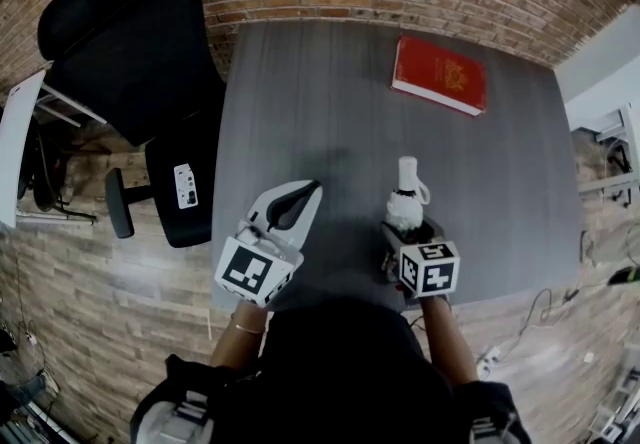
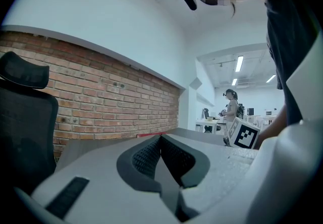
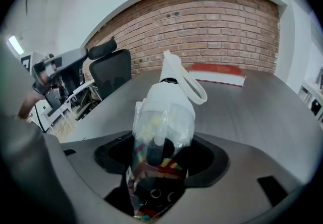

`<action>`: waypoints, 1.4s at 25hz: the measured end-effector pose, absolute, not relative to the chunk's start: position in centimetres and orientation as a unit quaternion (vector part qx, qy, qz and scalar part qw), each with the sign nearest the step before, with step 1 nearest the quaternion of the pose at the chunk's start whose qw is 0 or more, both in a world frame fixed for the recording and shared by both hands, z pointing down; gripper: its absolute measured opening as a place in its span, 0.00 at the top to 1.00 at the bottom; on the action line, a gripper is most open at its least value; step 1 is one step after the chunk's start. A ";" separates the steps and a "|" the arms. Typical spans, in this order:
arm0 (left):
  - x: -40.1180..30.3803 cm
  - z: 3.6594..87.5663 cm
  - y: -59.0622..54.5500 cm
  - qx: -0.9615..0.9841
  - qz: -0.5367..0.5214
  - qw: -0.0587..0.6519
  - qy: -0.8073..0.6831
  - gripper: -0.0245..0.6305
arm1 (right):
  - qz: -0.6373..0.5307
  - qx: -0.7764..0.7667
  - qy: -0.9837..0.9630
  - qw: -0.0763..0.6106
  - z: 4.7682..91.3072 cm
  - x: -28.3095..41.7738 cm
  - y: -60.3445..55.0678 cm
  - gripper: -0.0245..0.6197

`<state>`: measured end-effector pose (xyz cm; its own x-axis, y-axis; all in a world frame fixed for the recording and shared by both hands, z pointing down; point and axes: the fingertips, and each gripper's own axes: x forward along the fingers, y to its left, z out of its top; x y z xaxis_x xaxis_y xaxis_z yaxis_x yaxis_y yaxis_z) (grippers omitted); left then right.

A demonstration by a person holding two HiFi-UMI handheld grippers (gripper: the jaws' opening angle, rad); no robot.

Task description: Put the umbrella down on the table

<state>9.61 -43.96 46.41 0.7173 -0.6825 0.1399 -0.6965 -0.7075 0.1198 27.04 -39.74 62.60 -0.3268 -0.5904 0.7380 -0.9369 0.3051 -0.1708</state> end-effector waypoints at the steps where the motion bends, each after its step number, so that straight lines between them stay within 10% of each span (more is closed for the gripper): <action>1: 9.6 46.4 -44.0 0.923 0.041 0.082 -0.374 0.96 | 0.305 0.503 -0.756 0.288 62.7 27.0 -39.8 0.52; 35: 10.1 46.3 -43.7 0.921 0.041 0.064 -0.382 0.96 | 0.297 0.470 -0.745 0.368 66.0 25.4 -42.0 0.51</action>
<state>10.08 -43.71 46.30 0.7049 -0.6983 0.1242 -0.7088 -0.7000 0.0868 25.42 -42.05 65.98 -0.2875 -0.4829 0.8271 -0.9192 0.3819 -0.0966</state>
